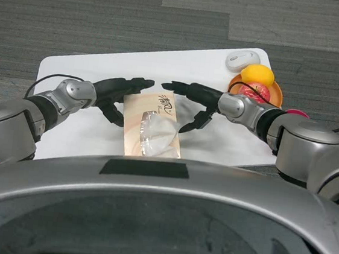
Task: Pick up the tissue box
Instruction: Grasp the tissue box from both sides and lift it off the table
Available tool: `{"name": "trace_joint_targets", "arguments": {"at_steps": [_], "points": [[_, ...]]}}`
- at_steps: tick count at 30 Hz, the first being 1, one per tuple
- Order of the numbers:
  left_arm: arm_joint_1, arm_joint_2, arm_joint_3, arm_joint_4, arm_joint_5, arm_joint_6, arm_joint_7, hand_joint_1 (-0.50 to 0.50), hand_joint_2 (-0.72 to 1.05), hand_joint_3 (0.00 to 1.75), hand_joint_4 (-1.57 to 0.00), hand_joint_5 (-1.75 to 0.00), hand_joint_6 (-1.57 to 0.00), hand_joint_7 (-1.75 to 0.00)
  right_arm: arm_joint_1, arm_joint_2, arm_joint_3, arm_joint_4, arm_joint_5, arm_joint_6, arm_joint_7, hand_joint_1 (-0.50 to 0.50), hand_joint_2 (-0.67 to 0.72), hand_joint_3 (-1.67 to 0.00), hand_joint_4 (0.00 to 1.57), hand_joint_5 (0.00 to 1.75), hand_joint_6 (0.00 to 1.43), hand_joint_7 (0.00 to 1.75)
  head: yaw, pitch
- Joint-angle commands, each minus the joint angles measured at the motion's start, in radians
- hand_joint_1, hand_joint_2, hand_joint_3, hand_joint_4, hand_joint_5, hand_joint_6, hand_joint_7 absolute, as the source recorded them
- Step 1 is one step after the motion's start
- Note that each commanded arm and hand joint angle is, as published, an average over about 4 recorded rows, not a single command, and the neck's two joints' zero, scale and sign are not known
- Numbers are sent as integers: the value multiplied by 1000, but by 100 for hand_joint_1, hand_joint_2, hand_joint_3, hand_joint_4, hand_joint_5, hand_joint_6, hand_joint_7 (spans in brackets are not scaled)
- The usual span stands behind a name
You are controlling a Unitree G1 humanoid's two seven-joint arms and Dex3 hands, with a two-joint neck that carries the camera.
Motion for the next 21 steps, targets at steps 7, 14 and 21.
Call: {"name": "trace_joint_targets", "arguments": {"at_steps": [7,14,21], "points": [[-4,-24,38,7,1,0,27,50,105,17,0,0,0,0,-24,10,-27,36,2,-7,-85,-46,-48,-40,0,0,0,0,-2,0],[6,-34,64,9,0,0,41,50,105,17,0,0,0,0,-19,10,-47,59,2,-6,-98,-46,-48,-40,0,0,0,0,3,3],[18,-52,117,24,-13,-2,70,50,105,17,0,0,0,0,-13,11,-64,63,4,-6,-107,-46,-48,-40,0,5,0,0,9,12]]}}
